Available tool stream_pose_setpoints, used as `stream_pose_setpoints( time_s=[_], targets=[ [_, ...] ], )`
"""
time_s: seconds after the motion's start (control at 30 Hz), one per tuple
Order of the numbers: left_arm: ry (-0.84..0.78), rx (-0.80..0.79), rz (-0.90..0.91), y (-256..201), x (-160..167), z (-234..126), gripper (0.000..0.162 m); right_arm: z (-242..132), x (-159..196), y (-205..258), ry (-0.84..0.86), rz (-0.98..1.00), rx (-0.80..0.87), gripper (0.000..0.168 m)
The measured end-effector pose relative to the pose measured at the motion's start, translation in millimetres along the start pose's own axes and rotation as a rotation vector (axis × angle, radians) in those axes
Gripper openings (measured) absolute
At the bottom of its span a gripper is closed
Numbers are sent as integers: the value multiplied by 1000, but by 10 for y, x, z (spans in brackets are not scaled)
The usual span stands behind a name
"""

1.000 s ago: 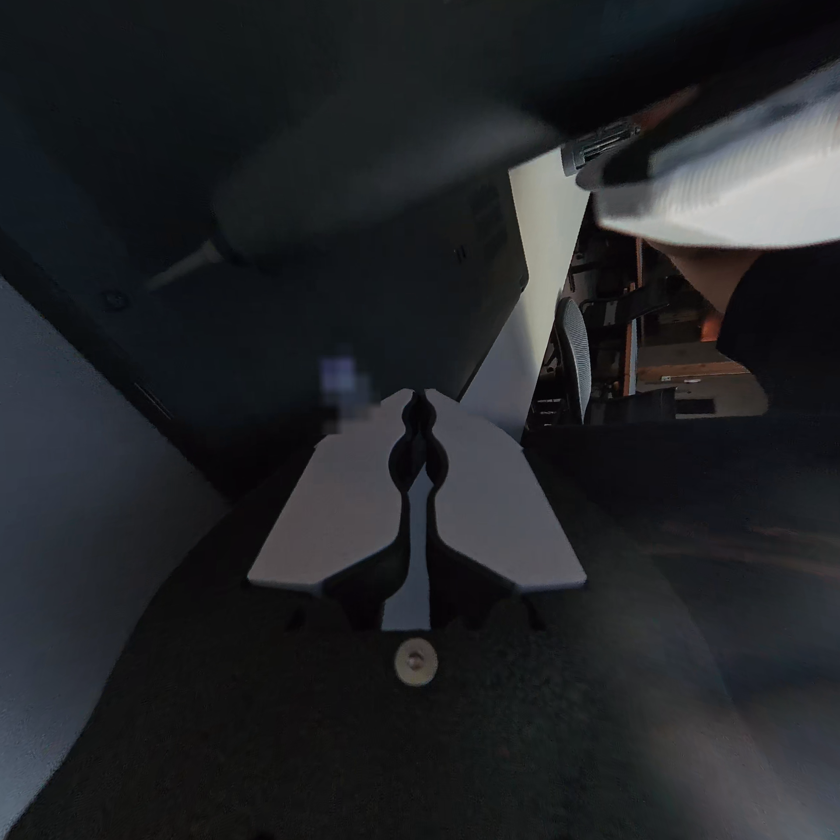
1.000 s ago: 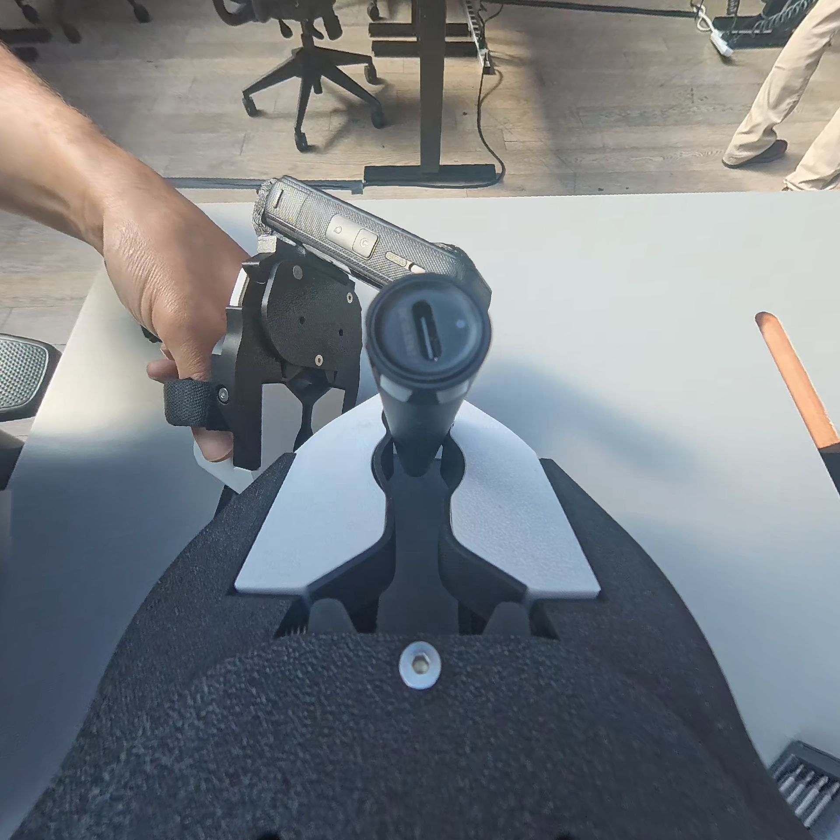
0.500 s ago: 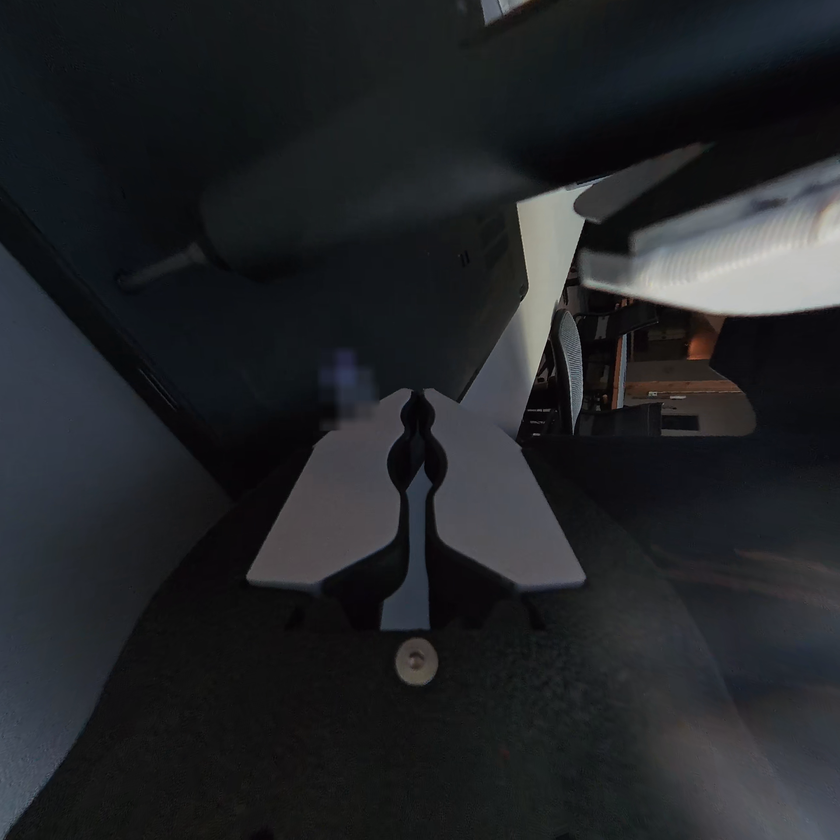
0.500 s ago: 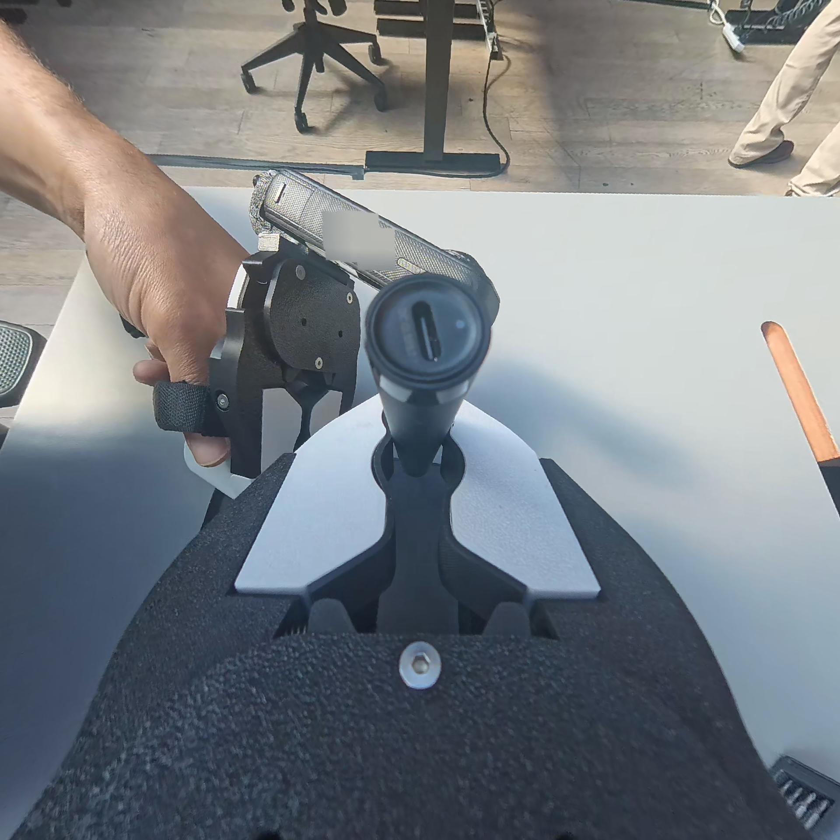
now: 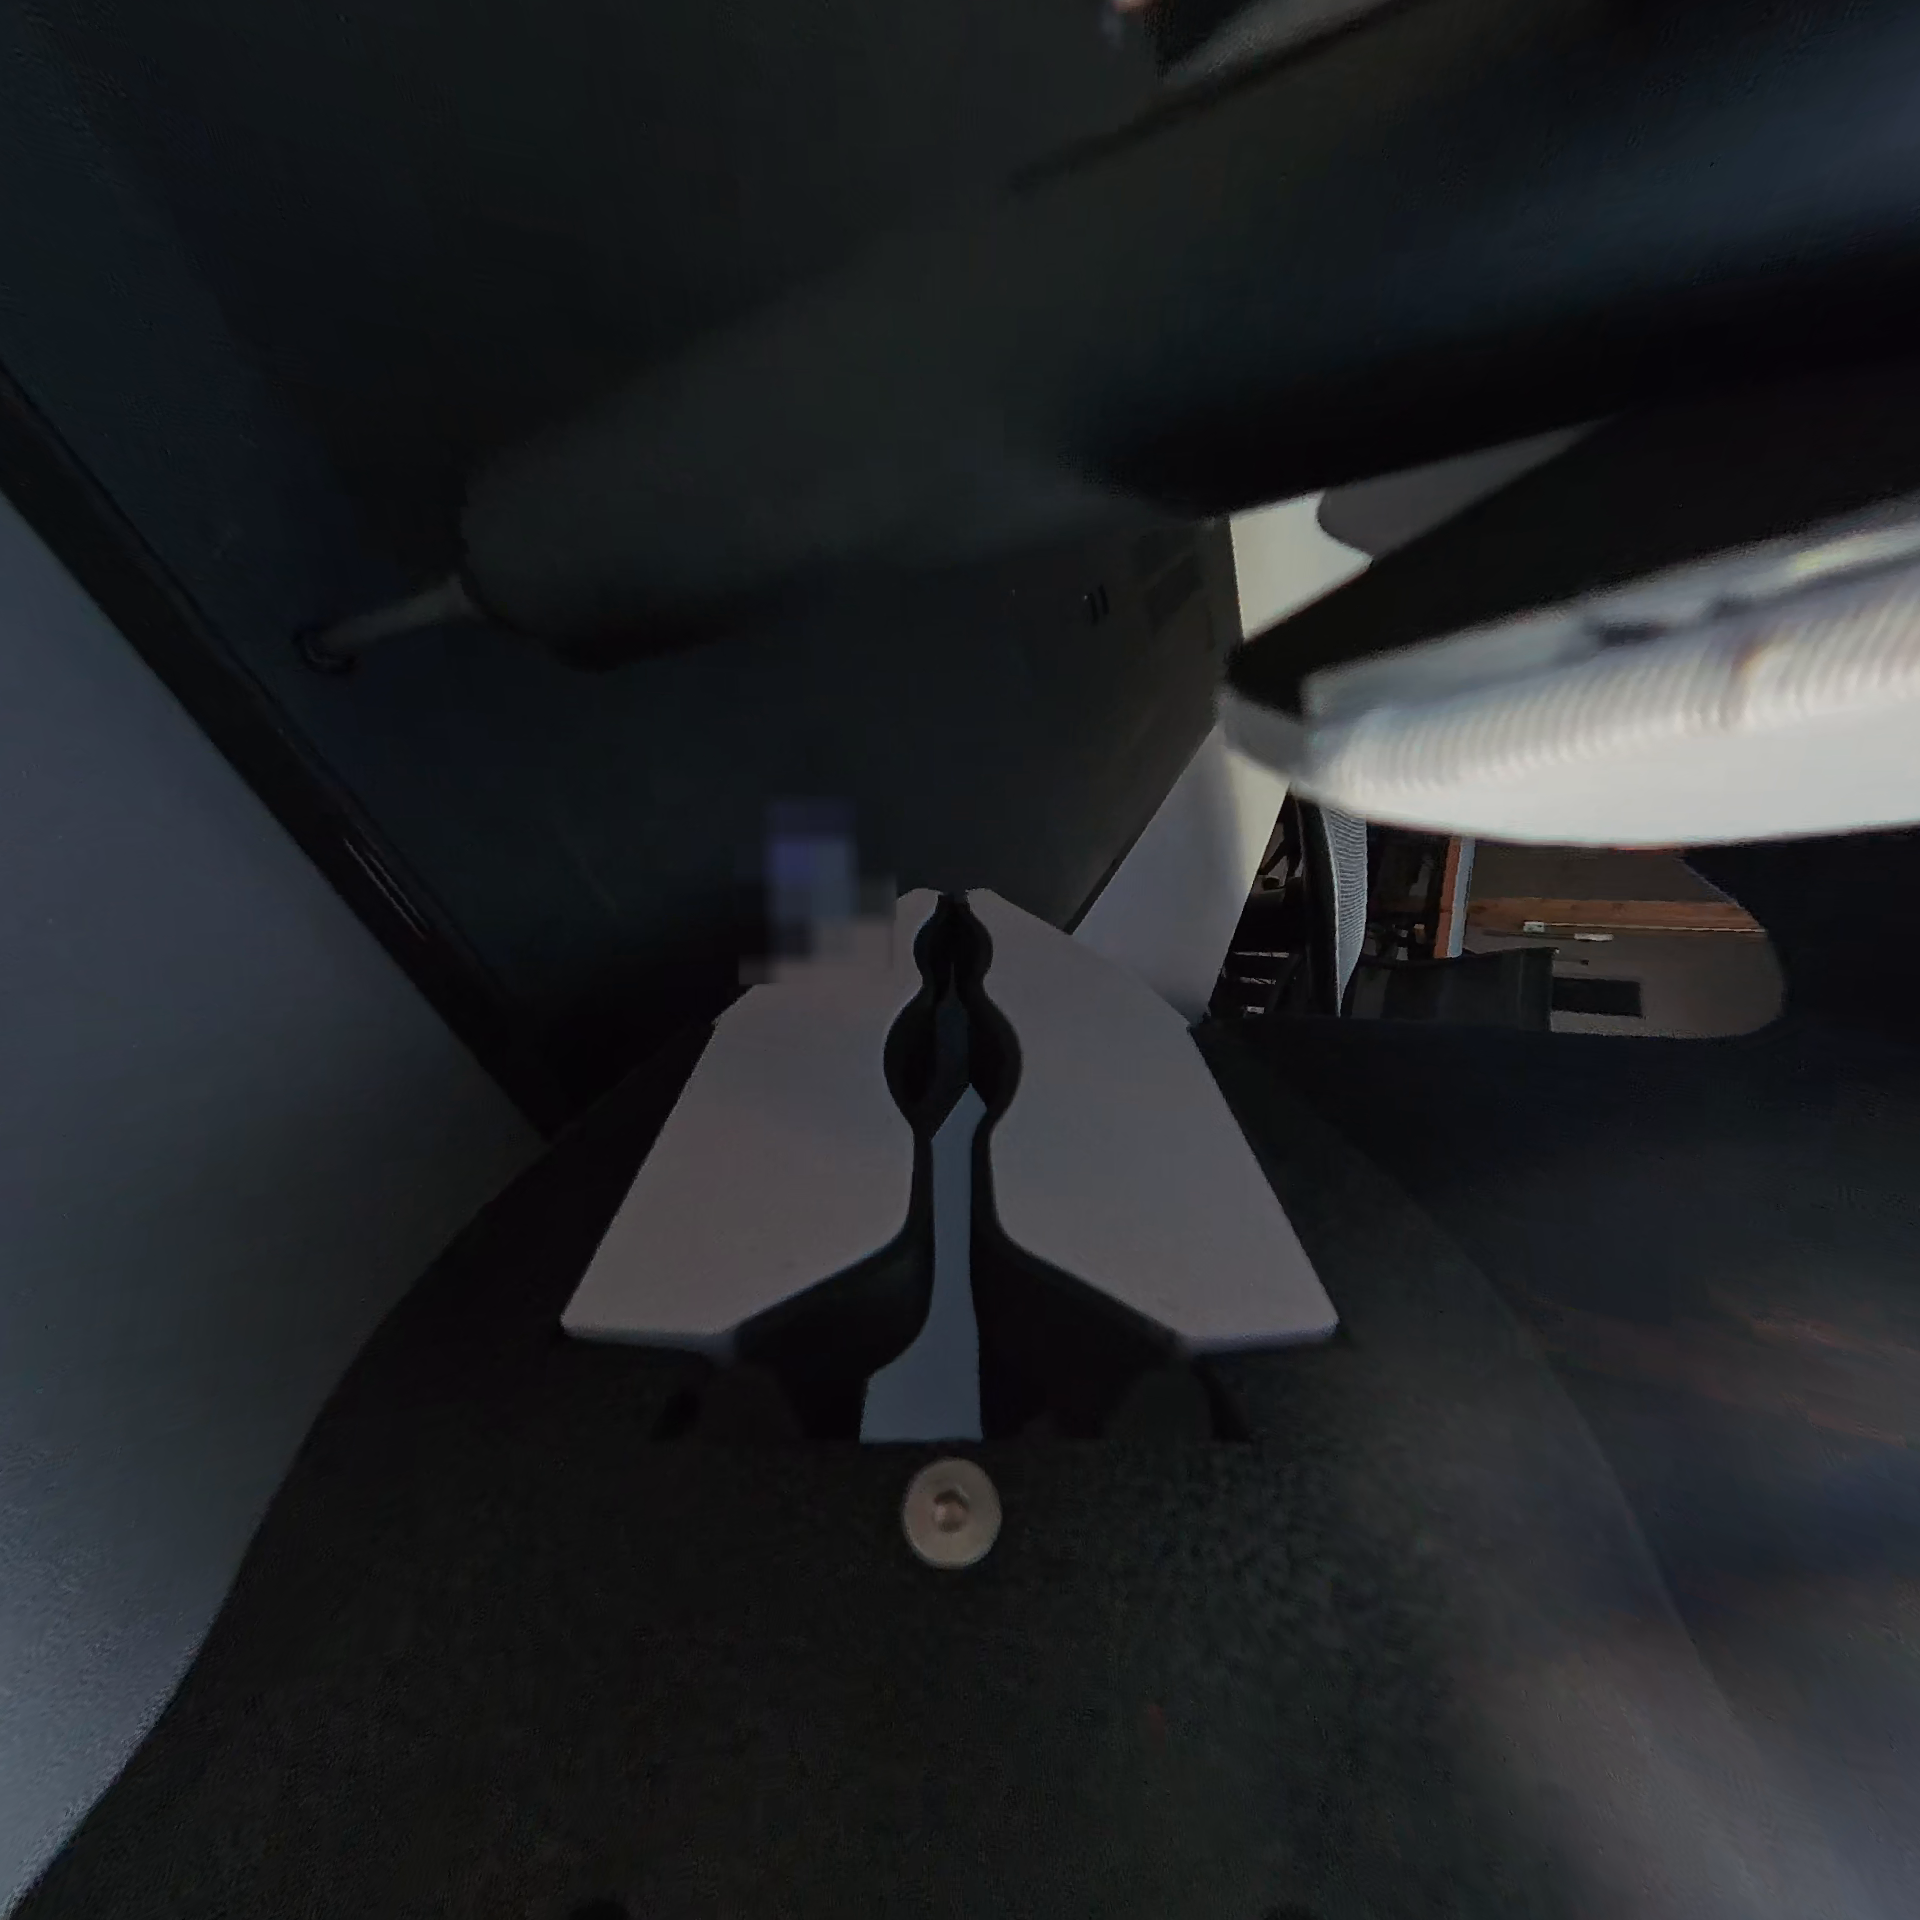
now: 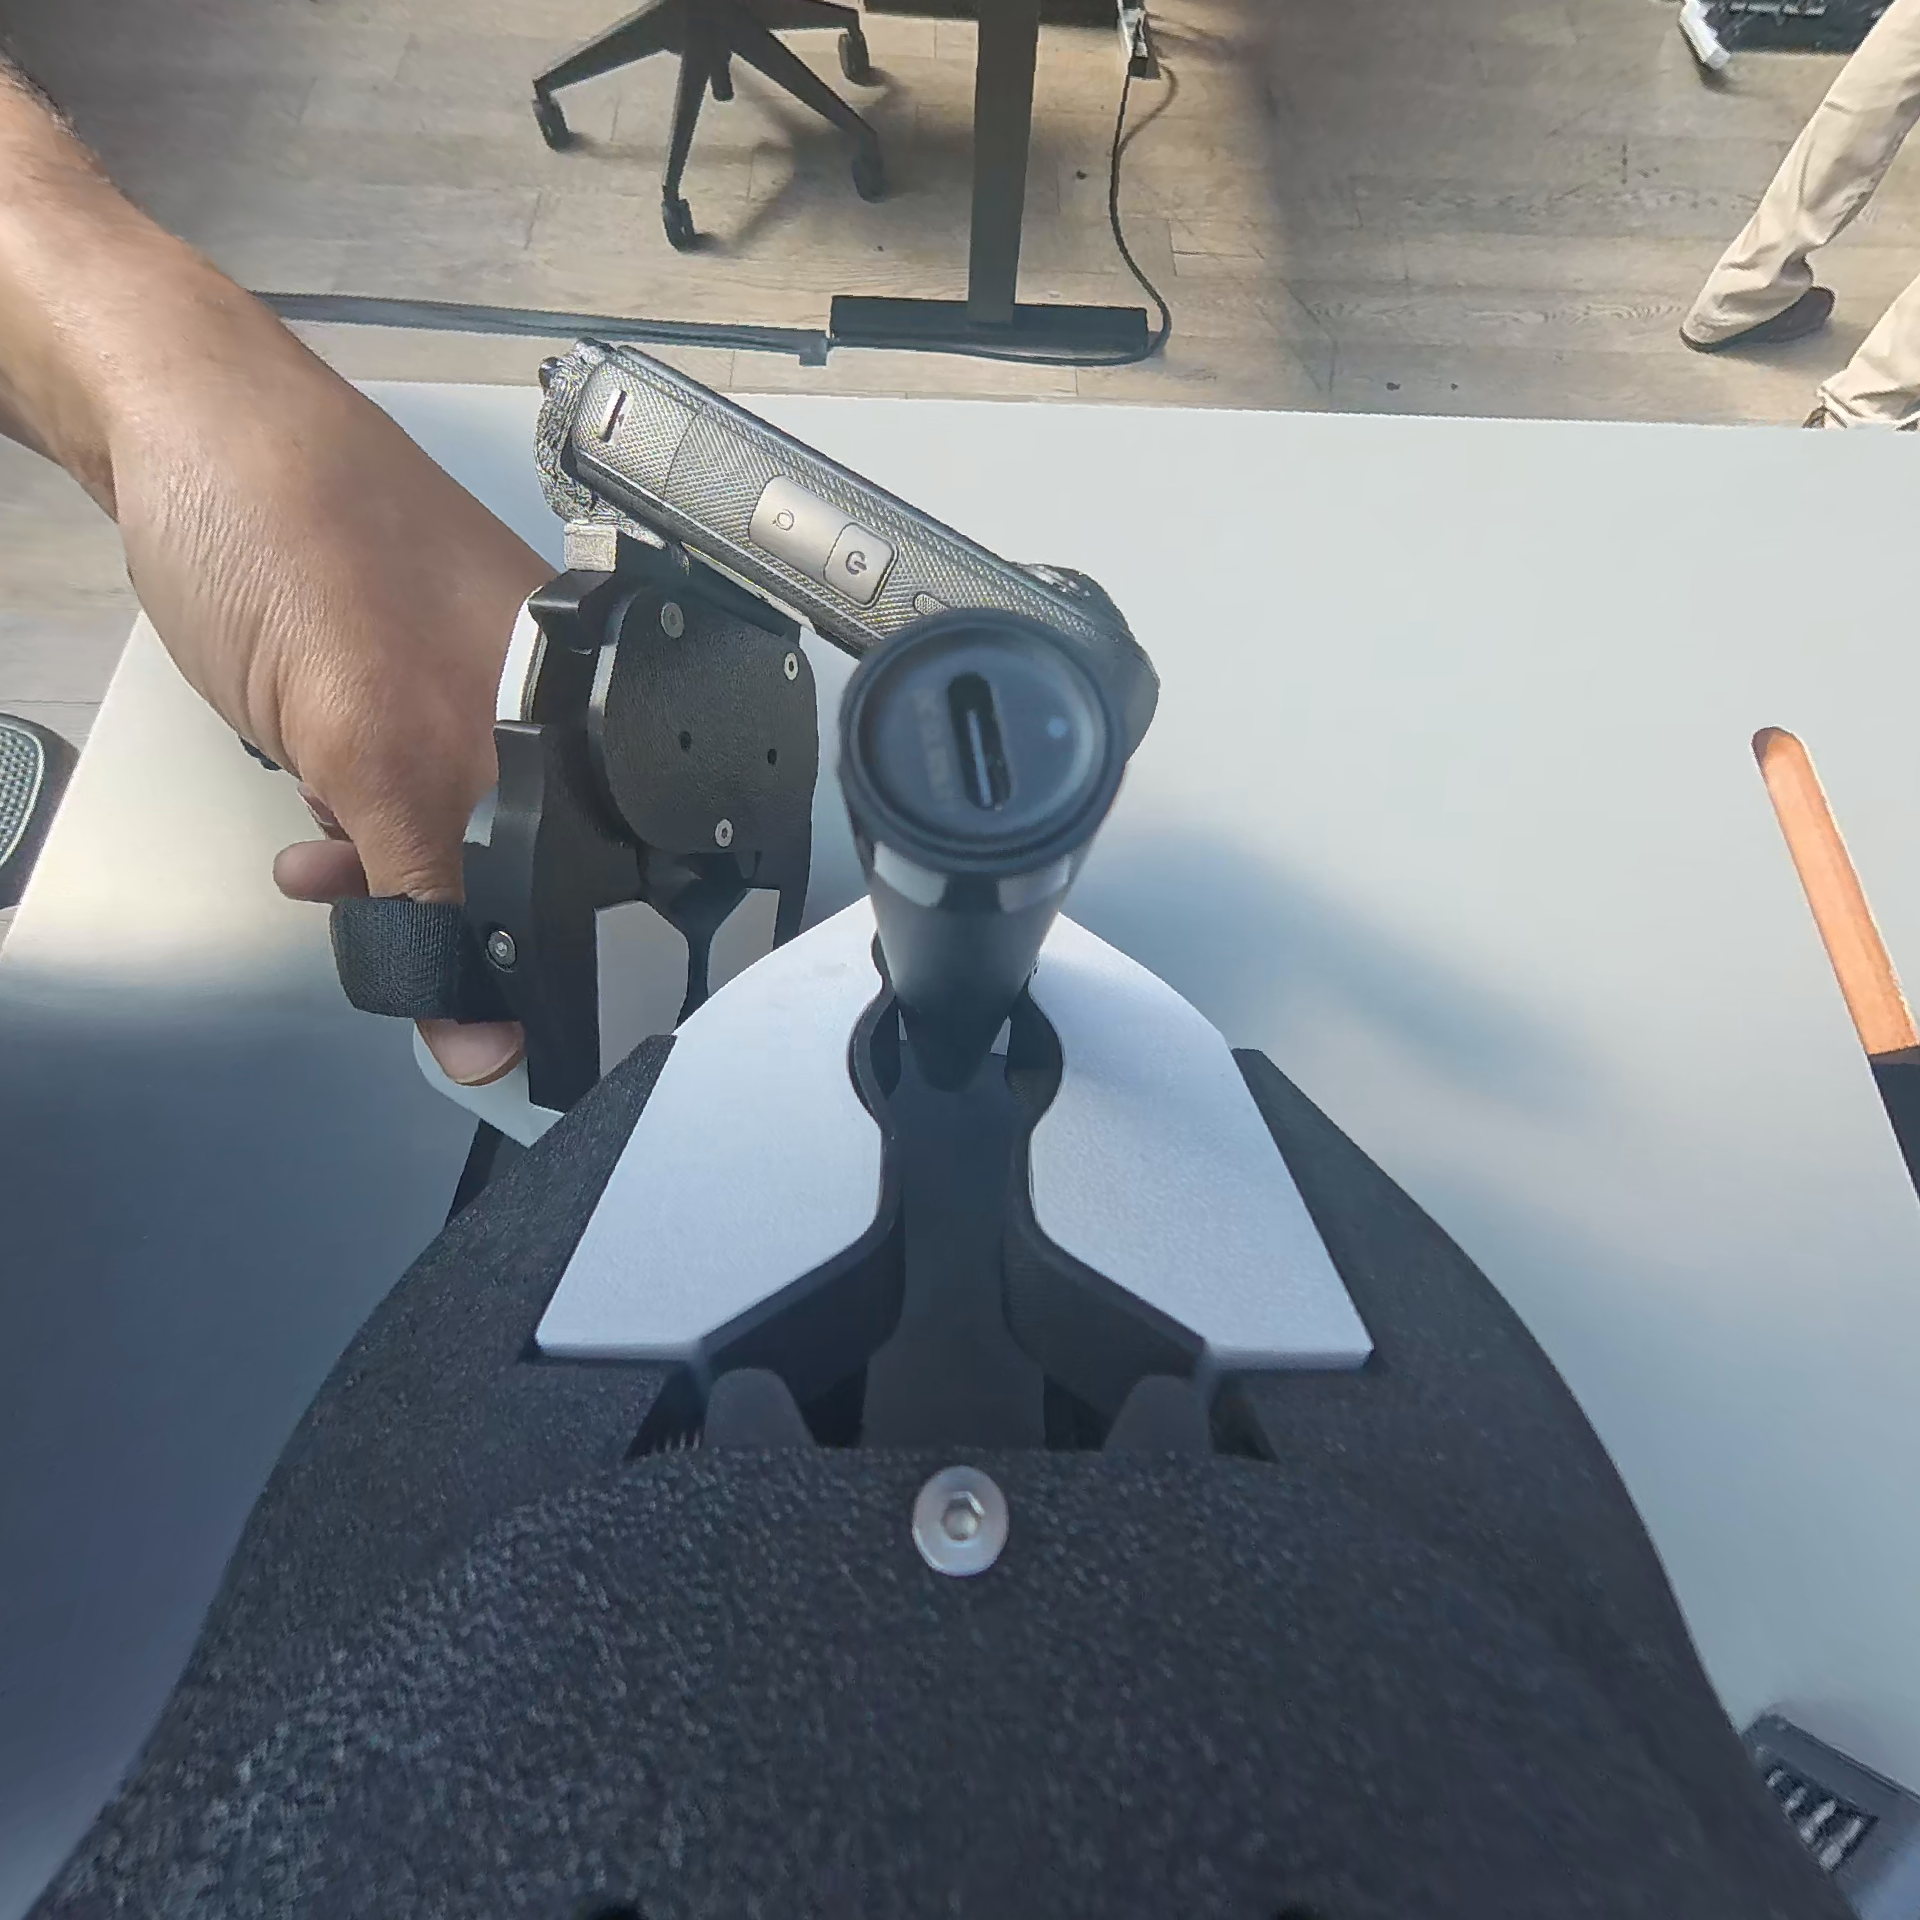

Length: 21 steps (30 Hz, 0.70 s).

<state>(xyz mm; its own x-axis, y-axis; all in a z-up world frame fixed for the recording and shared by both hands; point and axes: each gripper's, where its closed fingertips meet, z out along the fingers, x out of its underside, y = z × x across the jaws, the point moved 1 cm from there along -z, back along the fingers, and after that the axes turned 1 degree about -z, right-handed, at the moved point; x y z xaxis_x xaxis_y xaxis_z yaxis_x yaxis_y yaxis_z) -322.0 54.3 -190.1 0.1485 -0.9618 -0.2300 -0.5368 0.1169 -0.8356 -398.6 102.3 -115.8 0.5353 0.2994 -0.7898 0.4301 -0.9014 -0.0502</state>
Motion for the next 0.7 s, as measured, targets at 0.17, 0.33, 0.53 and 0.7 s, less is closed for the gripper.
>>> stream_pose_setpoints(
  time_s=[0.17, 0.33, 0.53, 0.7],
  targets=[
    [-38, -58, -49, 36, -23, 2, 0, 17, -14, 18, 12, -20, 20, 16],
    [-60, -113, -104, 75, -55, 9, 0, 18, -14, 52, 19, -47, 35, 16],
    [-95, -149, -114, 91, -75, 3, 0, 12, -12, 42, 13, -40, 42, 16],
    [-107, -182, -88, 86, -68, 6, 0, 14, -15, 36, 14, -31, 35, 16]
  ],
)
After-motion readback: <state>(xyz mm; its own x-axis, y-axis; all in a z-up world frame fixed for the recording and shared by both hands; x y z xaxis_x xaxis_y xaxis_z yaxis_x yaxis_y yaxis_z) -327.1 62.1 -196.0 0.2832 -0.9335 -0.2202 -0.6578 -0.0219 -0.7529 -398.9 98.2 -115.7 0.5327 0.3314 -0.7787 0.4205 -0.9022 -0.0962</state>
